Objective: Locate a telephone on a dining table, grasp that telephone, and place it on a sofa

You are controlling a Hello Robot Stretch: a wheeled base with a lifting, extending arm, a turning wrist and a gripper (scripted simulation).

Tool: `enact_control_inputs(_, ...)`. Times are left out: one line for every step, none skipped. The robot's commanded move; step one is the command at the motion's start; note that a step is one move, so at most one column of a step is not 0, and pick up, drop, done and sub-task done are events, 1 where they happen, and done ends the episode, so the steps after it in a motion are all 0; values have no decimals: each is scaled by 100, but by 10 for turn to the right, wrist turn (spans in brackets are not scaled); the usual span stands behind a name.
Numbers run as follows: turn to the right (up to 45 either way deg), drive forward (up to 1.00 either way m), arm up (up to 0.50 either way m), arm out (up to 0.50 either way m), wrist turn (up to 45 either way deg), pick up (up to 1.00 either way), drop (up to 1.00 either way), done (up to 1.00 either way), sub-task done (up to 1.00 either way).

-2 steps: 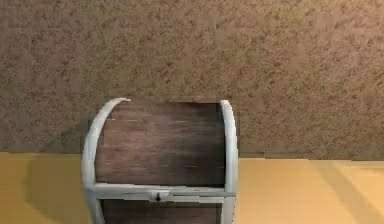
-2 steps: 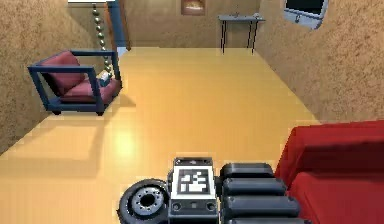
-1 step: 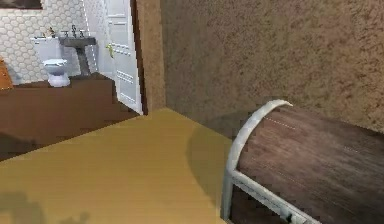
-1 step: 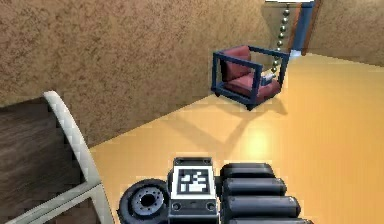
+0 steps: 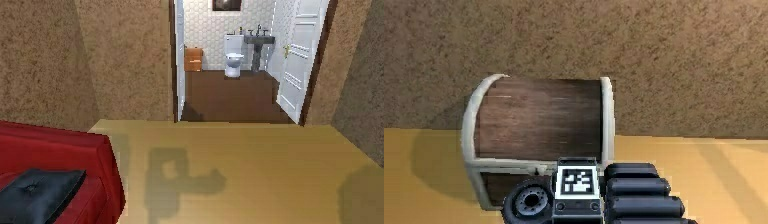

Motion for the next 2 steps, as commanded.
enact_control_inputs(-30,0,0,0,0,0,0,0,0)
enact_control_inputs(450,0,0,0,0,0,0,0,0)
